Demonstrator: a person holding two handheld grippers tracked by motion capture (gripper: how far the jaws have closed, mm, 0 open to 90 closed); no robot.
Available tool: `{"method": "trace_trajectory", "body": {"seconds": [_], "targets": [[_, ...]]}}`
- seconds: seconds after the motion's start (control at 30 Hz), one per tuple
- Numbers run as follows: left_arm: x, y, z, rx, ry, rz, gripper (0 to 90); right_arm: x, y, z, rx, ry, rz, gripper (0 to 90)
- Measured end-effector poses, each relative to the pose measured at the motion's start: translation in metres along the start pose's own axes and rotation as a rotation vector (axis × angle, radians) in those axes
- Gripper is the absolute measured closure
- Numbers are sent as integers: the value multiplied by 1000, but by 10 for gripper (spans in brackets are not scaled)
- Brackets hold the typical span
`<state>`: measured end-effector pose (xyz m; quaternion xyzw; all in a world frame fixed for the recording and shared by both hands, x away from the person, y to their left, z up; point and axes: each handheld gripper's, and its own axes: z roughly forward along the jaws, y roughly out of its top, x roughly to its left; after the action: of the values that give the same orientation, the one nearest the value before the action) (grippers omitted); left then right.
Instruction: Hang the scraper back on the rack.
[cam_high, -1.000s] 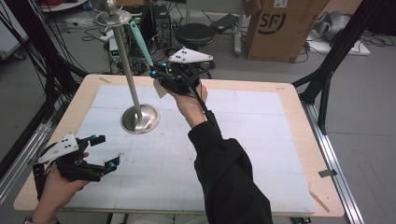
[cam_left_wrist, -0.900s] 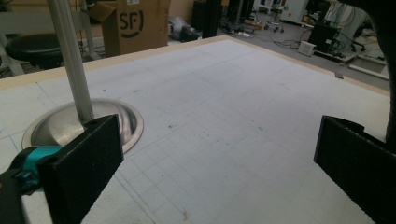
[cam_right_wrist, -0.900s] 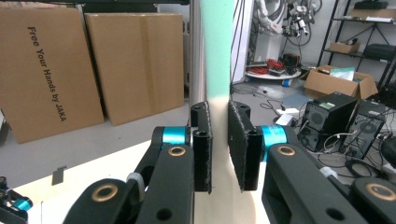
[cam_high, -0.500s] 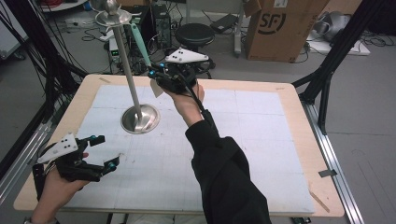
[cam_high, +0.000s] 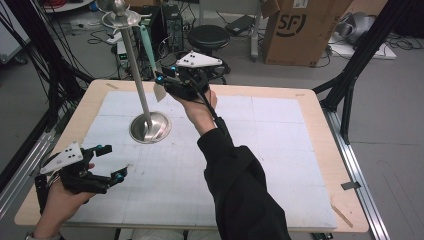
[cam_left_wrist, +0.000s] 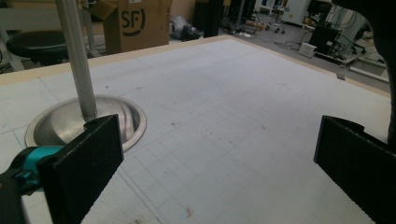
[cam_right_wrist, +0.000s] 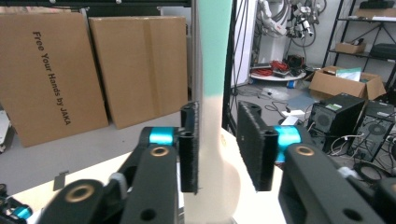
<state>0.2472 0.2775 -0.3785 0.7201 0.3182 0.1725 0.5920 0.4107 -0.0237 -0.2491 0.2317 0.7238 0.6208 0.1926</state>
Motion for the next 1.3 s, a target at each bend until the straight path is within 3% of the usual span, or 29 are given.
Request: {"method": "trace_trajectory", "body": {"seconds": [0.17, 0.33, 0.47, 0.67, 1.0, 1.07, 1.3], "targets": [[1, 0, 1, -13, -2, -11, 19, 3, -2, -11, 27, 24, -3, 487], [2, 1, 6, -19, 0, -5, 19, 1, -12, -23, 47, 60, 0, 361], [2, 6, 8, -33, -9, -1, 19, -1, -24, -34, 99, 68, -51, 270], [0, 11, 12, -52, -29, 2, 19, -7, -46, -58, 106, 68, -28, 149], [-1, 15, 22, -57, -57, 11, 19, -18, -72, -102, 103, 40, -1, 78], [-2, 15, 23, -63, -64, 7, 19, -17, -77, -110, 96, 31, 4, 14], [-2, 18, 26, -75, -75, 9, 19, -14, -96, -139, 100, 18, 11, 13]]}}
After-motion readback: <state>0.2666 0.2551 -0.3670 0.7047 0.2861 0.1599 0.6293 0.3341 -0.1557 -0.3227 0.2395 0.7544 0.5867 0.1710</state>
